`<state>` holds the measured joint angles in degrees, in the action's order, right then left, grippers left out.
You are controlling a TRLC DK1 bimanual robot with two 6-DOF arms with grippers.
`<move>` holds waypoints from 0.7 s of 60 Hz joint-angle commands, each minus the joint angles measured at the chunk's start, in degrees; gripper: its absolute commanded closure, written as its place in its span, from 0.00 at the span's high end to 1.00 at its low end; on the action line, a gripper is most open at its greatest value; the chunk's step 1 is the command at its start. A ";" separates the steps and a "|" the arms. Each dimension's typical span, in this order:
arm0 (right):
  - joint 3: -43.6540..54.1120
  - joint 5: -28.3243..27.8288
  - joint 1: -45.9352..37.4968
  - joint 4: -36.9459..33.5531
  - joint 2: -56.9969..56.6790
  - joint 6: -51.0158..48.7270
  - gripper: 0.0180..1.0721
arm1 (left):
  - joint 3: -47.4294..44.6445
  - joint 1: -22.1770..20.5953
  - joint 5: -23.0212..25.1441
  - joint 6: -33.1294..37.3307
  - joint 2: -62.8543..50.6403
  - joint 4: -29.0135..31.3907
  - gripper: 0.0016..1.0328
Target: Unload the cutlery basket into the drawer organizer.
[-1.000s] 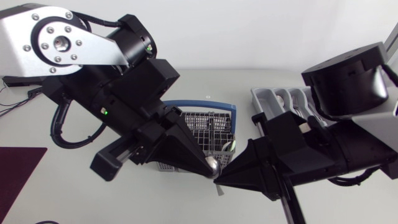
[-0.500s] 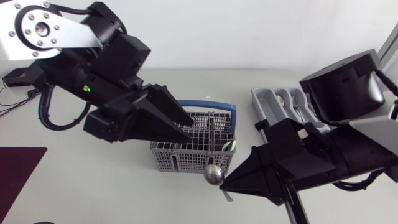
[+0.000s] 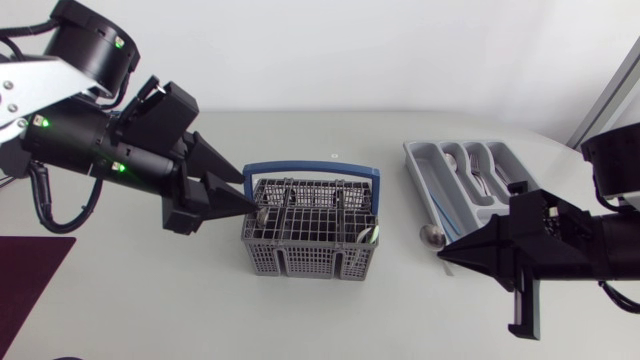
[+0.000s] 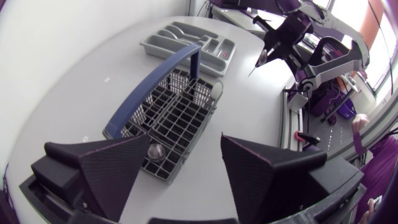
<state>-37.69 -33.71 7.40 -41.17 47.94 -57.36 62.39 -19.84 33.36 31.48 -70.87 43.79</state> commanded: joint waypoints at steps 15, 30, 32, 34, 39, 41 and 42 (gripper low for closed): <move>7.72 0.23 -22.25 6.27 2.42 -22.00 0.05 | -4.65 0.32 -5.33 2.44 3.37 -2.48 0.95; 8.86 0.23 -34.64 20.78 15.87 -32.99 0.05 | -6.49 1.11 -5.59 4.81 4.43 -2.66 0.95; 8.69 0.32 -35.52 22.18 17.27 -33.69 0.05 | -6.76 1.20 -5.59 5.17 4.51 -2.75 0.95; 8.42 0.40 -36.40 23.85 18.94 -34.57 0.05 | -7.11 1.47 -5.59 5.43 4.51 -3.01 0.95; 7.81 1.46 -37.98 27.98 23.69 -37.73 0.05 | -7.63 1.55 -5.59 5.78 4.51 -3.54 0.95; 7.81 2.51 -38.07 30.27 25.36 -38.35 0.05 | -7.72 1.55 -5.59 5.87 4.43 -3.62 0.95; 7.72 2.78 -38.16 31.06 25.97 -38.61 0.05 | -7.81 1.55 -5.59 6.04 4.43 -3.62 0.95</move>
<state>-29.89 -31.94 -29.98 -13.02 70.37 -91.81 55.99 -18.74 27.94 36.03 -66.83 40.75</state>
